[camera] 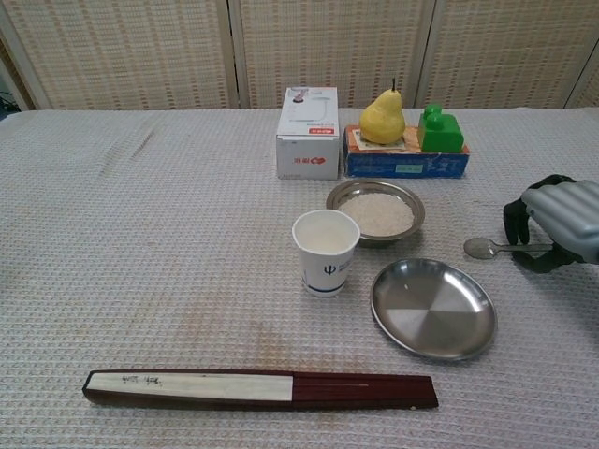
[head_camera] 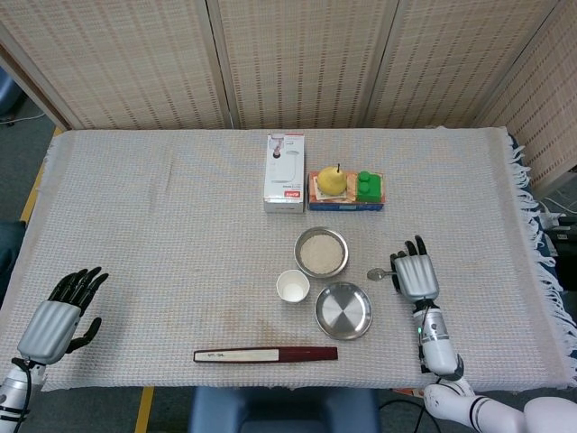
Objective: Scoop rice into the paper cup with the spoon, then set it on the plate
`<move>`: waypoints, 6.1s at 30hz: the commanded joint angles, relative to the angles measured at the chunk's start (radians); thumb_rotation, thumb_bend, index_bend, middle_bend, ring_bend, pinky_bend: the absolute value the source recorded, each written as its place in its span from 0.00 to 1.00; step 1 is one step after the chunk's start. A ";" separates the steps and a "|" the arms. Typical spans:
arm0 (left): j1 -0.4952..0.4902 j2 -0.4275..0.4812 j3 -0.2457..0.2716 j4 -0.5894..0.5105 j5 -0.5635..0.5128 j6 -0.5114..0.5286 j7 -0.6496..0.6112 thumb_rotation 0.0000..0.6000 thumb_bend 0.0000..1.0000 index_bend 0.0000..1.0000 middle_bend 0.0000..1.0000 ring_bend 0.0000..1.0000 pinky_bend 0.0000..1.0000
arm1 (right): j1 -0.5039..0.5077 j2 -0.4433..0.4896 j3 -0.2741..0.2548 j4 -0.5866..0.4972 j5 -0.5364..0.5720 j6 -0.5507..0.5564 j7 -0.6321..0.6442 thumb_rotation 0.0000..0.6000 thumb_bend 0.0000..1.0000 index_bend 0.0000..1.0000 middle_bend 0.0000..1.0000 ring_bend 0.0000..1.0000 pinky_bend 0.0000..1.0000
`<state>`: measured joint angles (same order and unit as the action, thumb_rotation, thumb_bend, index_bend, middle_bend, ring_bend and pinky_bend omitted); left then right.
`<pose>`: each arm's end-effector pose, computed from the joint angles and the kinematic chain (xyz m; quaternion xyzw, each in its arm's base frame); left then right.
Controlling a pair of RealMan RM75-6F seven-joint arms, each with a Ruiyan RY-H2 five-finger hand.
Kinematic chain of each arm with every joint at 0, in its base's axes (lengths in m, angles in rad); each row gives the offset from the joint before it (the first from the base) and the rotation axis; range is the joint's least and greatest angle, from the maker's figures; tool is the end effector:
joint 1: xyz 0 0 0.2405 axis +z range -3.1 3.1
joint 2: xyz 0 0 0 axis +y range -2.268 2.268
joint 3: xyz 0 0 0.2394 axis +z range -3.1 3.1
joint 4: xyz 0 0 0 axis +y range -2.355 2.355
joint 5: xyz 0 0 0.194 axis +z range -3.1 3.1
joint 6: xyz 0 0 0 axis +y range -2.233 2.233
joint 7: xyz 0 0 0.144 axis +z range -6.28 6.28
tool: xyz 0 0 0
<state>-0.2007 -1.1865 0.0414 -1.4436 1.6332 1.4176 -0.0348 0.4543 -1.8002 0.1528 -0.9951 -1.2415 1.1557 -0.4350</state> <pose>-0.2891 0.1945 0.1323 -0.6939 -0.3450 -0.3699 0.5126 -0.2600 -0.2960 -0.0160 0.6864 -0.3211 0.2687 0.5946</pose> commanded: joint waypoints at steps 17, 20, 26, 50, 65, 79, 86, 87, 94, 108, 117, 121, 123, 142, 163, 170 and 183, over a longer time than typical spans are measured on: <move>0.000 0.004 0.001 0.002 0.006 0.003 -0.010 1.00 0.45 0.00 0.00 0.00 0.10 | -0.002 -0.014 0.014 0.008 -0.021 0.023 0.024 1.00 0.36 0.95 0.57 0.22 0.15; 0.001 0.004 0.002 0.001 0.008 0.005 -0.010 1.00 0.45 0.00 0.00 0.00 0.10 | -0.003 0.016 0.025 -0.038 -0.021 0.037 0.014 1.00 0.36 0.95 0.57 0.22 0.15; 0.001 0.003 0.003 -0.001 0.010 0.005 -0.010 1.00 0.45 0.00 0.00 0.00 0.10 | 0.021 0.095 0.055 -0.157 -0.029 0.061 -0.085 1.00 0.36 0.95 0.57 0.22 0.15; 0.006 0.026 0.003 0.003 0.024 0.032 -0.065 1.00 0.45 0.00 0.00 0.00 0.11 | 0.322 0.070 0.080 -0.255 0.081 -0.118 -0.720 1.00 0.36 0.93 0.57 0.22 0.15; 0.007 0.027 0.003 0.001 0.024 0.032 -0.064 1.00 0.45 0.00 0.00 0.00 0.11 | 0.386 0.017 0.012 -0.192 0.127 -0.142 -0.858 1.00 0.36 0.93 0.57 0.23 0.15; 0.005 0.024 0.002 0.003 0.022 0.028 -0.055 1.00 0.45 0.00 0.00 0.00 0.11 | 0.383 0.015 0.021 -0.221 0.173 -0.162 -0.711 1.00 0.36 0.93 0.57 0.23 0.15; 0.007 0.025 0.004 0.002 0.029 0.034 -0.058 1.00 0.45 0.00 0.00 0.00 0.11 | 0.369 0.029 0.046 -0.238 0.216 -0.161 -0.613 1.00 0.36 0.93 0.57 0.23 0.15; 0.007 0.025 0.005 0.001 0.030 0.034 -0.056 1.00 0.45 0.00 0.00 0.00 0.11 | 0.366 0.033 0.053 -0.244 0.228 -0.164 -0.595 1.00 0.36 0.93 0.57 0.23 0.15; 0.007 0.022 0.005 -0.001 0.028 0.030 -0.048 1.00 0.45 0.00 0.00 0.00 0.11 | 0.352 0.080 0.101 -0.300 0.327 -0.196 -0.485 1.00 0.36 0.93 0.57 0.23 0.15; 0.008 0.020 0.006 -0.006 0.028 0.031 -0.035 1.00 0.45 0.00 0.00 0.00 0.11 | 0.347 0.117 0.106 -0.310 0.435 -0.245 -0.358 1.00 0.36 0.92 0.57 0.23 0.15; 0.006 0.019 0.006 -0.004 0.026 0.024 -0.037 1.00 0.45 0.00 0.00 0.00 0.11 | 0.345 0.169 0.108 -0.423 0.411 -0.212 -0.285 1.00 0.36 0.92 0.57 0.23 0.15; 0.007 0.019 0.007 -0.006 0.028 0.027 -0.035 1.00 0.45 0.00 0.00 0.00 0.11 | 0.350 0.197 0.109 -0.481 0.395 -0.188 -0.276 1.00 0.36 0.92 0.57 0.23 0.15; 0.008 0.020 0.007 -0.007 0.028 0.027 -0.034 1.00 0.45 0.00 0.00 0.00 0.10 | 0.352 0.211 0.110 -0.516 0.388 -0.178 -0.269 1.00 0.36 0.92 0.57 0.23 0.15; 0.008 0.025 0.011 -0.009 0.037 0.031 -0.046 1.00 0.45 0.00 0.00 0.00 0.11 | 0.405 0.226 -0.008 -0.687 0.318 -0.063 -0.470 1.00 0.36 0.92 0.57 0.23 0.15; 0.011 0.032 0.017 -0.012 0.054 0.046 -0.060 1.00 0.45 0.00 0.00 0.00 0.11 | 0.475 0.150 -0.149 -0.669 0.111 0.079 -0.973 1.00 0.36 0.92 0.57 0.23 0.15; 0.011 0.034 0.019 -0.012 0.058 0.047 -0.065 1.00 0.45 0.00 0.00 0.00 0.11 | 0.493 0.134 -0.200 -0.622 0.030 0.070 -1.132 1.00 0.36 0.92 0.57 0.24 0.15; 0.012 0.036 0.021 -0.012 0.064 0.052 -0.068 1.00 0.45 0.00 0.00 0.00 0.11 | 0.469 0.144 -0.241 -0.600 -0.122 0.096 -1.278 1.00 0.36 0.92 0.57 0.24 0.15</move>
<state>-0.1882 -1.1502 0.0627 -1.4557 1.6977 1.4696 -0.1025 0.9313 -1.6576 -0.0876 -1.5944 -1.3597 1.2469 -1.7131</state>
